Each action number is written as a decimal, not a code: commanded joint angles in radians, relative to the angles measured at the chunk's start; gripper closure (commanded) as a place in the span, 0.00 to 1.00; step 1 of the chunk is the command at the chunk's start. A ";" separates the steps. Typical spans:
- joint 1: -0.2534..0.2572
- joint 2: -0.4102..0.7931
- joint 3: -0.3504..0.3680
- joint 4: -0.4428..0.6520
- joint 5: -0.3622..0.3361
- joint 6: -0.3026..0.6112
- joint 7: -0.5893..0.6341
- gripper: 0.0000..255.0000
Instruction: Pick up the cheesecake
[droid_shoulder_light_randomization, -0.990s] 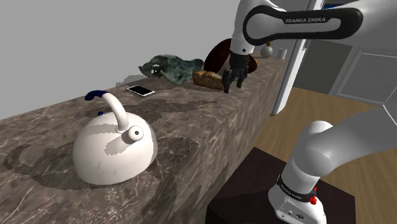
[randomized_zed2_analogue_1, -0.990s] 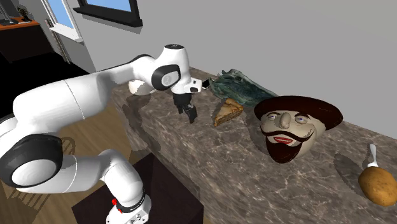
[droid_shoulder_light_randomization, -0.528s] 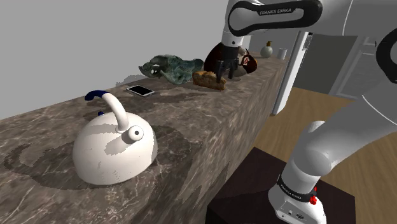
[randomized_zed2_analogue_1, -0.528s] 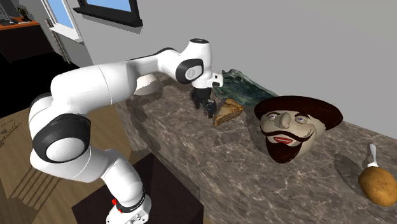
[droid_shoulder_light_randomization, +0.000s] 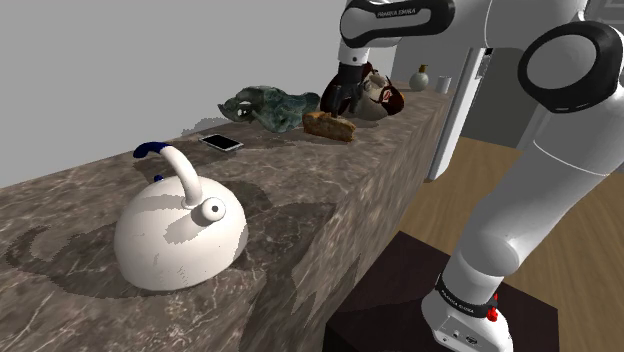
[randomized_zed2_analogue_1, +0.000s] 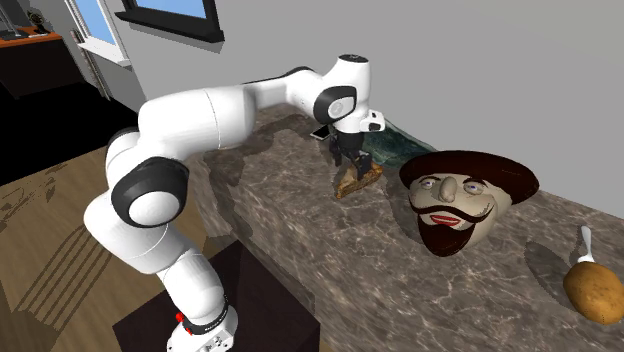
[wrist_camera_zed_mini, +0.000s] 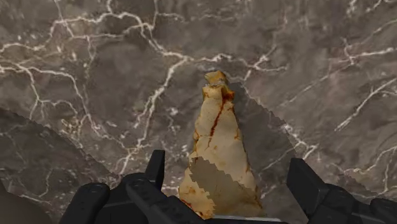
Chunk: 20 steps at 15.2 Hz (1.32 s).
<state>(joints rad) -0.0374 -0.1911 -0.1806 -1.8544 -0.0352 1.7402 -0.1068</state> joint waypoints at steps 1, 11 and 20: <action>-0.001 0.009 -0.003 -0.009 0.001 0.019 -0.004 0.00; -0.002 0.004 -0.004 -0.090 0.000 0.094 -0.004 1.00; -0.001 0.005 -0.003 -0.062 0.000 0.067 -0.003 1.00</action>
<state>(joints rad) -0.0388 -0.1882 -0.1834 -1.9283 -0.0351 1.8174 -0.1091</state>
